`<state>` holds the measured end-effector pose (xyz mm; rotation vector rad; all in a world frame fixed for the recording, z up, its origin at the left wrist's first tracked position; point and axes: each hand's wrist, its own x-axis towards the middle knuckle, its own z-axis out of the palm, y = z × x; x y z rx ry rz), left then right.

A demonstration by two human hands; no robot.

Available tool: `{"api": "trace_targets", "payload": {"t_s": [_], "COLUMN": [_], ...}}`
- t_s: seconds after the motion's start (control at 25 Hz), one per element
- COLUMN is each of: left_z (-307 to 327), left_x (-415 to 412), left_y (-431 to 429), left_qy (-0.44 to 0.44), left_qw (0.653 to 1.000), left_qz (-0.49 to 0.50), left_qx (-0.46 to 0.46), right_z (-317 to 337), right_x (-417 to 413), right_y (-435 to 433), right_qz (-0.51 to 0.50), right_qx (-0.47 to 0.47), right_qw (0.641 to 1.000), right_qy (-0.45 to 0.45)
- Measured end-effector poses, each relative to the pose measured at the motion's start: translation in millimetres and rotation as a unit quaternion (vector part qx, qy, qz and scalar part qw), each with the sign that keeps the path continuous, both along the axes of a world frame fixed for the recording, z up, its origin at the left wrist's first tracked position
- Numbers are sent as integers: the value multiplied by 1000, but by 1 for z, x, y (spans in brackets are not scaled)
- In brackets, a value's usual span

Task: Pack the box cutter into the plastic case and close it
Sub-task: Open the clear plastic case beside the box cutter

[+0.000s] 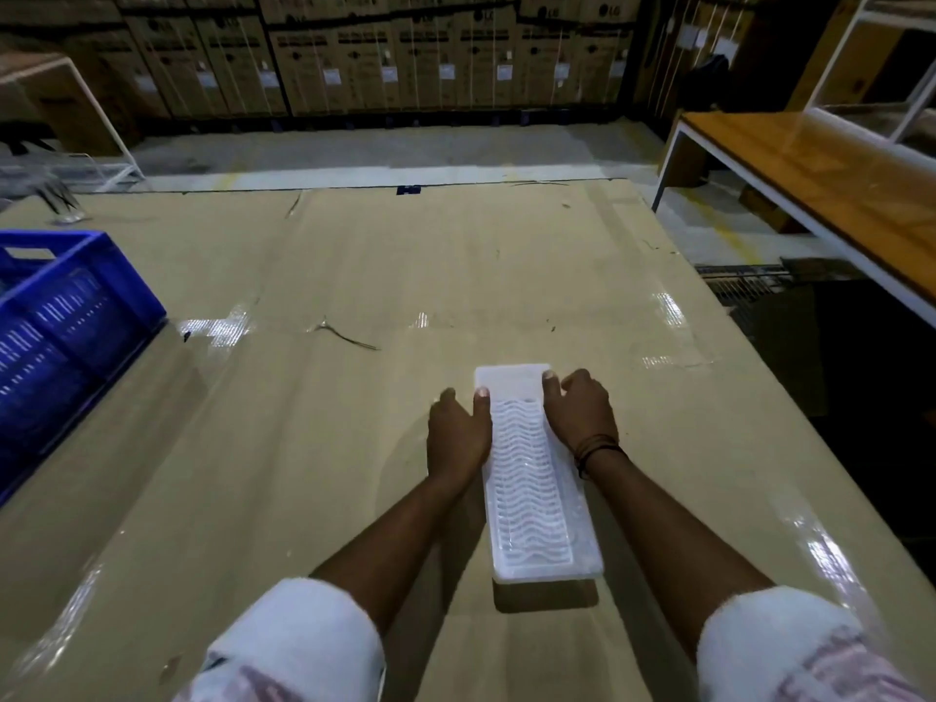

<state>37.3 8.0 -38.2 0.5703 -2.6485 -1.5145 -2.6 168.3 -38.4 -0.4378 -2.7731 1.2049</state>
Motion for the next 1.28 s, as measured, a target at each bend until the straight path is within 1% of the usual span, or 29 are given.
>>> {"api": "trace_targets", "payload": {"t_s": [0.08,0.16,0.28,0.36,0.56,0.72,0.88,1.0,1.08,1.2,1.28], "left_z": [-2,-2,-9,-13,-14,-17,-15,-9,-7,-5,-3], "left_x": [27,48,63,67,68,68,59,64,80,121,142], "left_y": [2,6,16,21,22,21,20,14,9,11,19], "left_qy": [-18,-11,63,93,124,148,135,125,109,81,77], "left_qw": [999,999,995,992,990,987,989,988,989,990,988], "left_qz": [-26,-36,-58,-59,-50,-58,-59,-69,-82,-95,-95], "left_qx": [20,30,43,63,33,29,32,51,58,69,95], "right_z": [-8,-16,-17,-12,-9,-7,-2,5,4,-6,-9], "right_x": [29,53,67,67,71,72,68,71,82,115,131], "right_y": [1,-1,-4,-6,-10,-10,-12,-13,-10,-6,-7], "right_qz": [8,13,12,8,8,0,-4,7,25,47,39], "right_qx": [23,45,56,73,102,119,121,110,102,96,104], "right_qw": [1000,999,998,997,994,991,991,993,994,994,993], "right_qy": [-13,-14,3,16,49,61,58,51,34,-17,-31]}}
